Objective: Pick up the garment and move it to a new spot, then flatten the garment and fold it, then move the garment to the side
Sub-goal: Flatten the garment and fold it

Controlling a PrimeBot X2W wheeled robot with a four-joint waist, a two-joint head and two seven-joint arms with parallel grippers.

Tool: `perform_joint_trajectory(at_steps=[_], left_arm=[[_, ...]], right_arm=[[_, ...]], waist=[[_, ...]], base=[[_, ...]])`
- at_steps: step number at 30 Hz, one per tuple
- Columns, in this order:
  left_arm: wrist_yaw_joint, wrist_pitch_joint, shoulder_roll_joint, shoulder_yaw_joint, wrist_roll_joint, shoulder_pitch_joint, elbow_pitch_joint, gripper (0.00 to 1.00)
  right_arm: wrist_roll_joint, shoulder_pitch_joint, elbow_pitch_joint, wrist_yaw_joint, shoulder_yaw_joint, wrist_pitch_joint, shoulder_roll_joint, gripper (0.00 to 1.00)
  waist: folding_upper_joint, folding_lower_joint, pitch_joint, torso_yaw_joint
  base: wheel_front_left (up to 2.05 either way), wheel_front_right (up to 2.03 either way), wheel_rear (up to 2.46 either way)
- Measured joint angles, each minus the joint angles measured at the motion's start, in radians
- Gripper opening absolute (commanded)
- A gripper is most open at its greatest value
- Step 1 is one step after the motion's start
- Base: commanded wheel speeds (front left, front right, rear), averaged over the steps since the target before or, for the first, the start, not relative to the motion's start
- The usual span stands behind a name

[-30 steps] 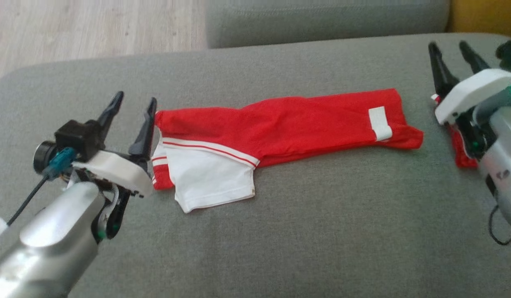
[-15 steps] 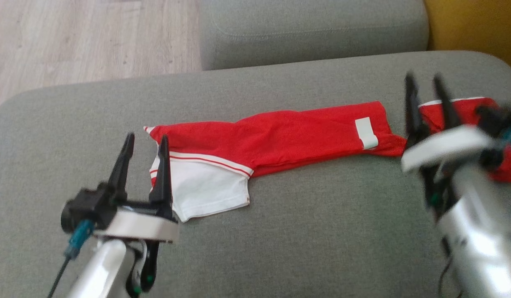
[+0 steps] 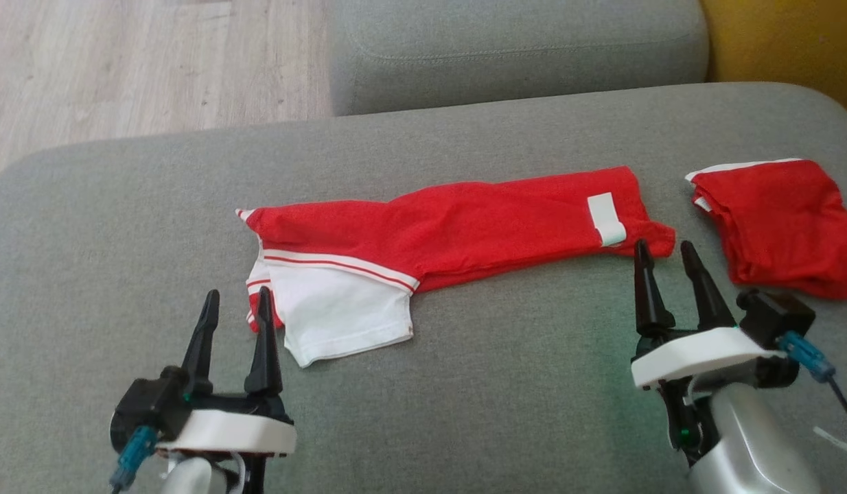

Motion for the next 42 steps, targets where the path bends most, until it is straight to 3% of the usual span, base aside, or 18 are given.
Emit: perform_joint_trajectory(at_steps=[5,10,22,30,31,32,42], left_arm=[[-0.04,0.0,-0.024,0.027,0.052,-0.012,0.017,1.0],[-0.057,0.0,-0.034,0.026,0.068,-0.057,0.036,1.0],[-0.074,0.0,-0.038,-0.01,0.057,-0.13,0.053,1.0],[-0.075,0.0,-0.039,-0.016,0.056,-0.155,0.056,1.0],[-0.075,0.0,-0.039,-0.016,0.056,-0.155,0.057,1.0],[-0.075,0.0,-0.039,-0.016,0.056,-0.156,0.058,1.0],[-0.075,0.0,-0.04,-0.01,0.056,-0.159,0.066,1.0]], right_arm=[[-0.031,-0.01,-0.004,0.0,-0.026,0.0,0.006,1.0],[-0.087,-0.103,0.109,0.0,-0.095,0.001,0.009,1.0],[-0.278,-0.403,0.522,0.0,-0.488,0.121,-0.04,1.0],[-0.415,-0.479,0.651,0.0,-0.6,0.14,-0.042,1.0],[-0.415,-0.49,0.662,0.0,-0.604,0.14,-0.04,0.45],[-0.416,-0.501,0.673,0.0,-0.605,0.14,-0.038,0.0],[-0.422,-0.514,0.721,0.0,-0.599,0.063,-0.015,0.0]], waist=[[0.0,0.0,0.026,0.021],[0.0,0.0002,0.067,0.052],[0.0,0.0003,0.169,0.148],[0.0,0.0001,0.207,0.17],[0.0,0.0001,0.208,0.168],[0.0,0.0001,0.209,0.166],[0.0,0.0001,0.183,0.126]], base=[[0.0,0.0,0.0],[0.0,0.0,0.0],[0.0,0.0,0.0],[0.0,0.0,0.0],[0.0,0.0,0.0],[0.0,0.0,0.0],[0.0,0.0,0.0]])
